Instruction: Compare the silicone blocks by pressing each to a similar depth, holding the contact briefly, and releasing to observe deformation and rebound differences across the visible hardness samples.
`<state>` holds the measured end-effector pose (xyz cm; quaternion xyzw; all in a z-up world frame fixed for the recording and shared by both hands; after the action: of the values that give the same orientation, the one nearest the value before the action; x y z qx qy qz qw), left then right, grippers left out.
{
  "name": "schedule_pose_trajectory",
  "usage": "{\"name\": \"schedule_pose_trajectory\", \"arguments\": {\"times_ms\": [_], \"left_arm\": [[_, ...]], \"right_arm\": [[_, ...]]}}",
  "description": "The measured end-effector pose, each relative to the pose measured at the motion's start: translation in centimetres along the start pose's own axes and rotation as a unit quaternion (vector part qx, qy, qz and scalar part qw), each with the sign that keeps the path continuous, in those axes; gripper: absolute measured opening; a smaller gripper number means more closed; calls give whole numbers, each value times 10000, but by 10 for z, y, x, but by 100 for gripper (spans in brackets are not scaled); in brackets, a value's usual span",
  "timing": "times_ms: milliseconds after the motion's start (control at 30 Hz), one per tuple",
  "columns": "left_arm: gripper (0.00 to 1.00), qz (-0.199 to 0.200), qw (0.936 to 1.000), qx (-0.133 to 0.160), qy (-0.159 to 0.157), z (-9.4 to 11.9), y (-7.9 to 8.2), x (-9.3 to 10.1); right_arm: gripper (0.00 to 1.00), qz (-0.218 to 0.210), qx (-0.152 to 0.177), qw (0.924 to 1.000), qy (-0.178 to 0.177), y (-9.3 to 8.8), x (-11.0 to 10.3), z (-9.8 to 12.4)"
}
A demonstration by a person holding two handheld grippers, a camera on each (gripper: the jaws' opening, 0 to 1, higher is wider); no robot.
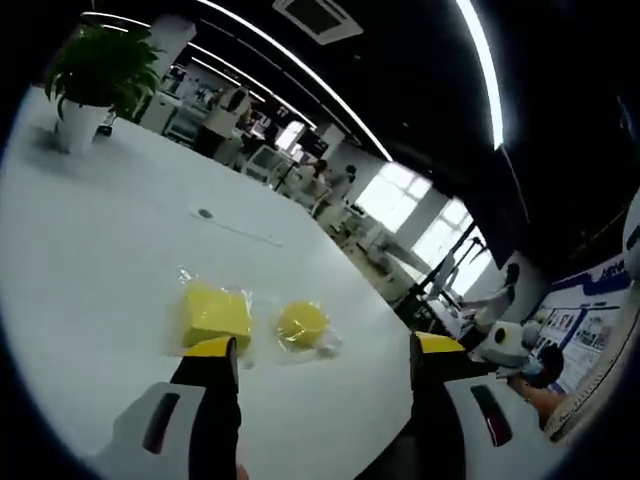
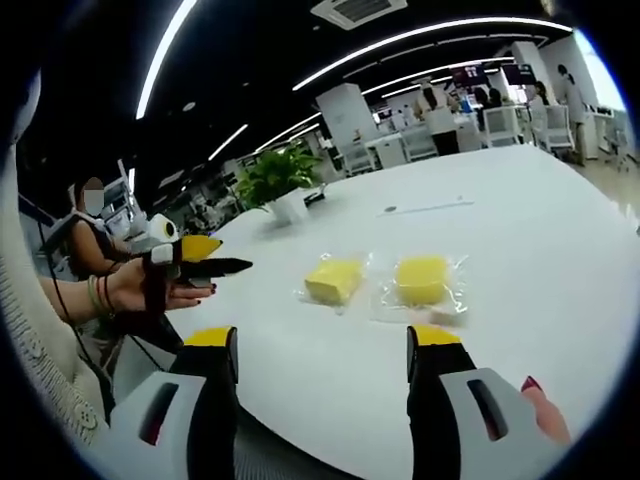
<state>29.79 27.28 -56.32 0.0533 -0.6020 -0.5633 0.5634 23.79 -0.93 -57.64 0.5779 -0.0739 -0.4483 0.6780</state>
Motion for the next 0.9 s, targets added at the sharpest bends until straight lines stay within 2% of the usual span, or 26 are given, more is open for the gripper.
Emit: {"name": "schedule_pose_trajectory", "arguments": {"times_ms": [233,567,900], "left_arm": [[66,-10,9998,-204,-57,-21,0,2],[67,104,9997,-234,-27,-49,9,2],[68,-95,9989,-417,-174,-76,16,4]], "right_arm": [[62,-32,-74,10000,55,-1,2,0],[60,-11,-169,9999,36,0,8,-3],[60,-26,-263,9996,42,0,10,-5]]}}
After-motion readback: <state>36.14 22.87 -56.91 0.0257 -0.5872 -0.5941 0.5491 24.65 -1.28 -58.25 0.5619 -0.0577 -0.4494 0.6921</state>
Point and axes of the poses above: the point that each gripper's makers call its tool centre point, and the gripper's own axes: z roughly backward along the fingers, x roughly to its right, y roughly out of its top, the point moved 9 cm from there along z, roughly backward along the fingers, and after that the axes turned 4 degrees about y, right-handed, at the moved point
